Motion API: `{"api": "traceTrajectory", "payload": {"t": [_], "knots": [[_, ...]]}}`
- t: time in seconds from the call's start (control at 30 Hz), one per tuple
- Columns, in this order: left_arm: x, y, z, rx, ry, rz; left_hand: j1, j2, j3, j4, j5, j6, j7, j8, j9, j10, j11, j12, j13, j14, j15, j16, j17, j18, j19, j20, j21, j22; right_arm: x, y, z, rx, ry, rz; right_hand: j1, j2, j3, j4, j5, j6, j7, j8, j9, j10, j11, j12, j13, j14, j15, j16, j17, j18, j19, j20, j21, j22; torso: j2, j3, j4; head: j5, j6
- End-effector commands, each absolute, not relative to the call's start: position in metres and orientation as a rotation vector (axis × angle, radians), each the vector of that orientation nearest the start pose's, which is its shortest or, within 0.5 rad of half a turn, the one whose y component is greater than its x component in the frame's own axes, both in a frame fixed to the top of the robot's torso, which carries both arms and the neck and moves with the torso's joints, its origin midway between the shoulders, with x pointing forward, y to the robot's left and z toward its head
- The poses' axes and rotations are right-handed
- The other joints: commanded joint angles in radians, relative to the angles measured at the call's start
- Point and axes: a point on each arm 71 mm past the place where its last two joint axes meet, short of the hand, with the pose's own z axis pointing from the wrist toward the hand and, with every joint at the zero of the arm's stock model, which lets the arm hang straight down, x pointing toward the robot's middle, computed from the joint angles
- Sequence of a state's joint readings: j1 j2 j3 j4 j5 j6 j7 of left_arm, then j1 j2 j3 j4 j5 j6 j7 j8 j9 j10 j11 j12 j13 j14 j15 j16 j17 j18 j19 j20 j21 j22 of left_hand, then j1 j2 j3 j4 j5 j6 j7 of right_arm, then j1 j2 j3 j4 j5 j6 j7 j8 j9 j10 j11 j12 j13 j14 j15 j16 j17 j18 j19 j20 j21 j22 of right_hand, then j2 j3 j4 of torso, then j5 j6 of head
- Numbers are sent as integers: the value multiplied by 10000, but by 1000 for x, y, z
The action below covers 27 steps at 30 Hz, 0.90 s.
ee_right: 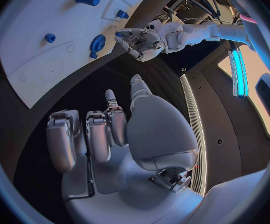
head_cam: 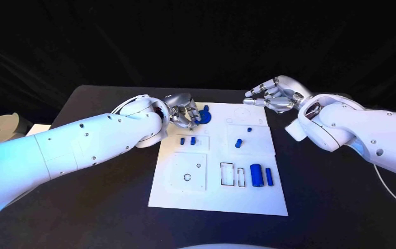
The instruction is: Assemble the parts on the task board
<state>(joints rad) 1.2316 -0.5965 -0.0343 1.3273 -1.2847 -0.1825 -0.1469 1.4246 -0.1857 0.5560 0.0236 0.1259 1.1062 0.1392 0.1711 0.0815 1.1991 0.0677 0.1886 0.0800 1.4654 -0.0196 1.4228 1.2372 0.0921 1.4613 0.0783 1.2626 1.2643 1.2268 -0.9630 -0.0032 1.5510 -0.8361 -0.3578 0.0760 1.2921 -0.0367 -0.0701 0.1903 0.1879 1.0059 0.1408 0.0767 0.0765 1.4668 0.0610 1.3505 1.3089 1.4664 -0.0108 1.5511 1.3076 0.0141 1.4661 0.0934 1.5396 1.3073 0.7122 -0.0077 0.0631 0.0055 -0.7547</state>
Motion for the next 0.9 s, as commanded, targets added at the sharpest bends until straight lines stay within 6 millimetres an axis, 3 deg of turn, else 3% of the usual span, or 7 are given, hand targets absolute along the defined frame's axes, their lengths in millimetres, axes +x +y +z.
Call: {"api": "traceTrajectory", "payload": {"t": [0.03, 0.17, 0.53, 0.6, 0.9], "knots": [[522, 134, -188, 240, 18263, -7361, -108, 29, 34, -30, 9, 118, -5, -37, 12, 73, -7, -49, -3, 447, 29, 23, -11, -152, 138, 43, 59, 24, 489, -254, -153, 4054, 16138, 9847, 14, 87, -57, -9, -1, 31, 3, -17, 16, 152, -50, 53, 1537, 961, -51, -32, 2310, 15, 683, -22, -37, 2029, 12, -2, 0, -3, -55], [522, 141, -189, 197, 18418, -7217, -108, 29, 34, -30, 9, 118, -5, -37, 12, 73, -7, -49, -3, 447, 29, 23, -11, -152, 138, 43, 59, 24, 489, -254, -153, 4054, 16137, 9844, 14, 87, -57, -9, -1, 31, 3, -17, 16, 152, -50, 53, 1537, 961, -51, -32, 2310, 15, 683, -22, -37, 2029, 17, -14, -14, -12, -64], [523, 150, -193, 183, 18938, -6852, -160, 0, 24, -41, 10, 150, -19, -56, 12, 116, -13, -92, -1, 447, 23, 29, -14, -154, 142, 41, 70, 39, 488, -254, -153, 4039, 16135, 9854, 14, 108, -79, 2, -14, 31, 2, -17, 17, 151, -50, 51, 1535, 960, -51, -37, 2303, 16, 681, -23, -39, 2026, 10, 2, -13, 23, -92], [523, 150, -195, 214, 19055, -6786, -174, -5, 22, -41, 9, 155, -21, -61, 11, 123, -14, -102, -1, 444, 23, 24, -29, -153, 140, 41, 65, 36, 488, -254, -153, 4034, 16128, 9854, 14, 108, -79, 2, -14, 31, 2, -17, 17, 151, -50, 51, 1535, 960, -51, -37, 2303, 16, 681, -23, -39, 2026, 12, -11, -15, -10, -105], [523, 148, -201, 358, 19306, -6681, -196, -12, 14, -40, 8, 165, -25, -68, 11, 138, -18, -117, 1, 442, 21, 23, -36, -153, 140, 41, 68, 40, 488, -253, -153, 4012, 16113, 9869, 14, 108, -79, 2, -14, 31, 2, -17, 17, 151, -50, 51, 1535, 960, -51, -37, 2303, 16, 681, -23, -39, 2026, 9, -4, -19, 10, -99]]}}
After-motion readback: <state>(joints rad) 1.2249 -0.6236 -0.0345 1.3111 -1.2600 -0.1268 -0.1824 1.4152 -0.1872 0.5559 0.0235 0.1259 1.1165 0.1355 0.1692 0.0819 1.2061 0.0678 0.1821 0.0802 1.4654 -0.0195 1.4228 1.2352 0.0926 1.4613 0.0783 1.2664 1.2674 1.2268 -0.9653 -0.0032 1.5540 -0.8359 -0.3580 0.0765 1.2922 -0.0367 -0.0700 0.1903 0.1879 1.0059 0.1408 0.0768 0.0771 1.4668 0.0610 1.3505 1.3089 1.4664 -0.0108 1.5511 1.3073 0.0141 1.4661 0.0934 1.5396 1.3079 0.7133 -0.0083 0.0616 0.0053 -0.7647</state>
